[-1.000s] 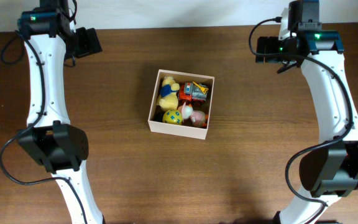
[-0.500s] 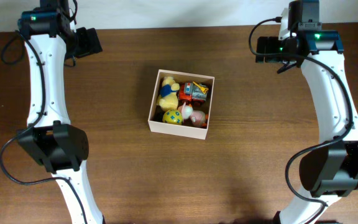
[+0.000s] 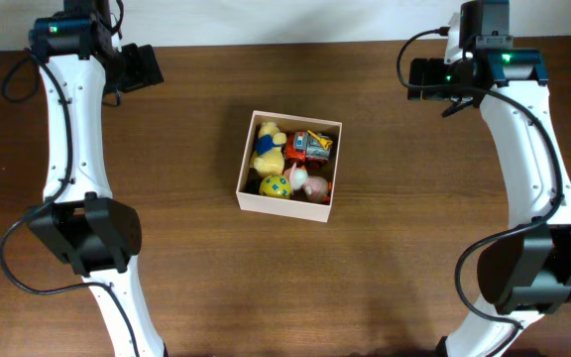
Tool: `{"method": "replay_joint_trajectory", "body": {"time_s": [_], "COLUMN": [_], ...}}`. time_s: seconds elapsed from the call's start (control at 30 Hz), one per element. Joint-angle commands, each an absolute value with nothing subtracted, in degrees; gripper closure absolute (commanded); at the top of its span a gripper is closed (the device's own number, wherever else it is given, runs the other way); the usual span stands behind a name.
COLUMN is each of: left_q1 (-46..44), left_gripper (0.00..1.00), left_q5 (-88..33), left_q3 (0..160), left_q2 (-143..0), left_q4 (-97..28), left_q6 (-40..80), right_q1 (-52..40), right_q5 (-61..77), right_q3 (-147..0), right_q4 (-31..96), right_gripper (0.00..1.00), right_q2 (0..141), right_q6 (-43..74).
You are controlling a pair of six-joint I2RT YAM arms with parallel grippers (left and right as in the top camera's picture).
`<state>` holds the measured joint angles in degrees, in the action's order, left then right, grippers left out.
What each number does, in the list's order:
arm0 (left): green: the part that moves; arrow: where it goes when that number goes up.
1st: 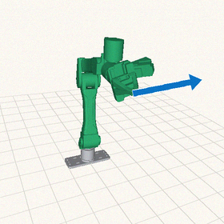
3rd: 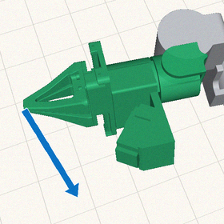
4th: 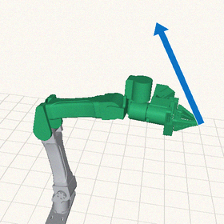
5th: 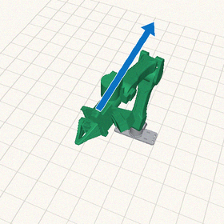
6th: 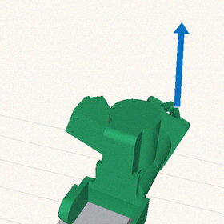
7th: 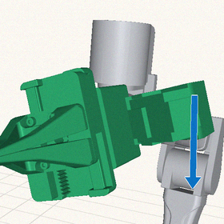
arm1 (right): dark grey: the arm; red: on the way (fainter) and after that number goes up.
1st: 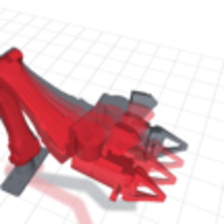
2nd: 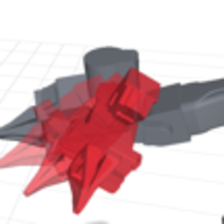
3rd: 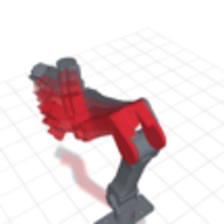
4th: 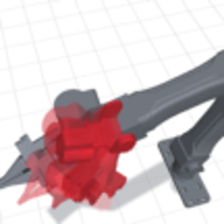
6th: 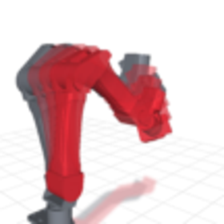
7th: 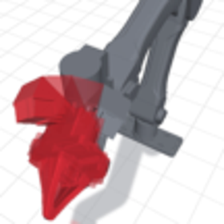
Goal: Pack container
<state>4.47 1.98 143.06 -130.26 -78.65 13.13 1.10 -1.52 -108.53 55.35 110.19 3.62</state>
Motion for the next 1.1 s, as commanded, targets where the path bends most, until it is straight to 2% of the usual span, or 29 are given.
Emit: {"method": "replay_joint_trajectory", "body": {"time_s": [0.0, 0.53, 1.07], "left_q1": [4.51, 4.51, 4.51], "left_gripper": [0.01, 0.01, 0.01], "left_q5": [2.39, 2.39, 2.39], "left_q3": [143.94, 143.94, 143.94], "left_q2": [-130.5, -130.5, -130.5], "left_q4": [-78.87, -78.87, -78.87], "left_q6": [13.67, 13.67, 13.67], "right_q1": [1.58, 0.99, -2.57], "right_q5": [-2.2, 0.54, -3.01], "right_q3": [-109.51, -109.51, -109.51], "right_q4": [55.33, 57.95, 58.57], "right_gripper": [0.01, 0.01, 0.01], "right_q2": [108.31, 105.65, 74.76], "right_q6": [3.42, 3.42, 3.22]}}
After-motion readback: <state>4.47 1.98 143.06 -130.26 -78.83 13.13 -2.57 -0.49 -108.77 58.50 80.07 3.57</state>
